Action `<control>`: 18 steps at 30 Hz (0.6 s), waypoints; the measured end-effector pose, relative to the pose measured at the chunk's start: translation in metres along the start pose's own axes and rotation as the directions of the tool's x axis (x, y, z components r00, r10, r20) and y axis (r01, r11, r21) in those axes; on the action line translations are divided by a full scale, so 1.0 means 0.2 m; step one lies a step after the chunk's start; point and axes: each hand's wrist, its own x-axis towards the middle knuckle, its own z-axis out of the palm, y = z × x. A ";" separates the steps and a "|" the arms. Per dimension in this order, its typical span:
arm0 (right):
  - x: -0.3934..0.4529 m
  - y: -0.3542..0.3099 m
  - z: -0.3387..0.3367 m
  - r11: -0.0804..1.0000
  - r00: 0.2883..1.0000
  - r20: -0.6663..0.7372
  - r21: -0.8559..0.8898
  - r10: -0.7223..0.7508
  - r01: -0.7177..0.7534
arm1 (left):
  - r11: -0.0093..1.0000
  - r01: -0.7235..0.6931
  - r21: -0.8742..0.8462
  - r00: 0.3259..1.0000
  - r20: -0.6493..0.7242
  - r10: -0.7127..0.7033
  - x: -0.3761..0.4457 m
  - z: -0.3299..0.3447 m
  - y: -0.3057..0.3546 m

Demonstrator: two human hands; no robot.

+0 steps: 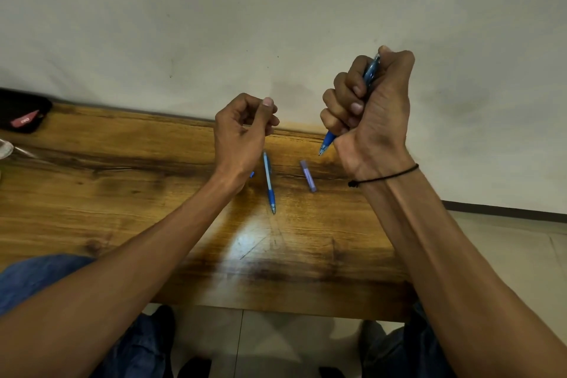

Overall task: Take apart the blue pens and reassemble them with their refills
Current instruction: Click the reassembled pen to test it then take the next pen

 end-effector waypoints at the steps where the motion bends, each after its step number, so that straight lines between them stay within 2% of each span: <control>1: 0.00 0.00 0.00 1.000 1.000 -0.003 0.009 0.003 -0.003 | 1.000 -0.002 -0.001 1.000 -0.001 0.002 0.00 0.00 0.00; 10: 0.04 -0.01 -0.06 0.974 0.992 -0.104 0.222 0.072 -0.048 | 1.000 0.011 -0.029 1.000 0.005 -0.011 0.00 0.00 0.00; 18: 0.06 -0.01 -0.07 0.947 0.989 -0.068 0.304 0.132 -0.105 | 0.999 0.013 -0.039 1.000 0.007 -0.013 0.00 0.00 0.00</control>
